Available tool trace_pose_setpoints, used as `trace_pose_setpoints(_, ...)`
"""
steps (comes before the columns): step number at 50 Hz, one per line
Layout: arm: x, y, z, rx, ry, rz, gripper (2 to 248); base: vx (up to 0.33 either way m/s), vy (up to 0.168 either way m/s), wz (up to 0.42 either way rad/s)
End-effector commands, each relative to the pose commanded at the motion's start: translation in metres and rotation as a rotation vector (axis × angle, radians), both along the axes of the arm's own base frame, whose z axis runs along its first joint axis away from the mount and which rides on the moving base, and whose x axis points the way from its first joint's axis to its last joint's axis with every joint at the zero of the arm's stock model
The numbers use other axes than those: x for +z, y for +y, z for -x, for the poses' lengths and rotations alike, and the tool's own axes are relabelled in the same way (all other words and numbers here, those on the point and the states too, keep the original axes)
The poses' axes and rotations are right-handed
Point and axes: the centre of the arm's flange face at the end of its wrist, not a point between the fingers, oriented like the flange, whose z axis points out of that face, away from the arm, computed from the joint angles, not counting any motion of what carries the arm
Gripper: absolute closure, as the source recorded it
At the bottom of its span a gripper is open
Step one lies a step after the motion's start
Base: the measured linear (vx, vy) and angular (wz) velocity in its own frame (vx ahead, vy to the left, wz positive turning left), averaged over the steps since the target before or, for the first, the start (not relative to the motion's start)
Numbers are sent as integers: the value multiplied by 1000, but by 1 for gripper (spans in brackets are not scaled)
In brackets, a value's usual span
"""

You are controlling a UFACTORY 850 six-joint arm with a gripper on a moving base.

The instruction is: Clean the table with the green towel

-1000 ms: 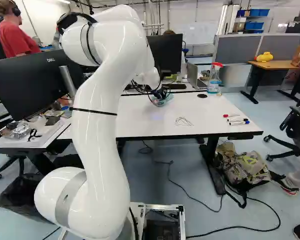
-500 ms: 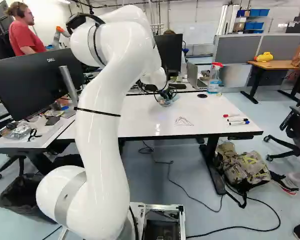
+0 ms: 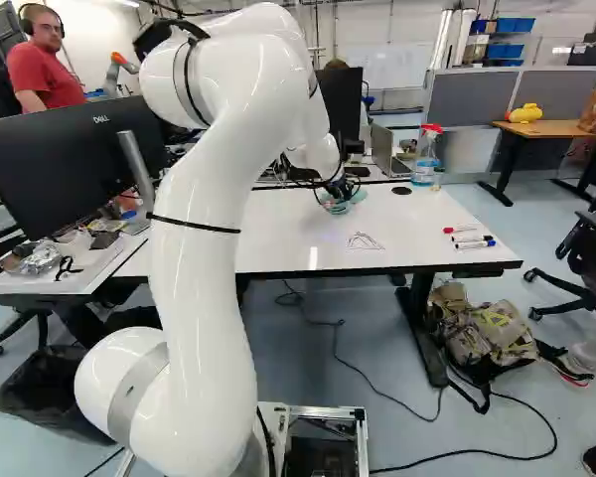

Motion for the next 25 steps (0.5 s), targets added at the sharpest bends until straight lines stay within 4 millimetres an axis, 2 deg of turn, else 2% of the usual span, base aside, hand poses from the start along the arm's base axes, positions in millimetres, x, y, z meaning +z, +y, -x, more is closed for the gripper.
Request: trace_pose_setpoints(25,3,40,17,52,22,-6,199,0,0,0)
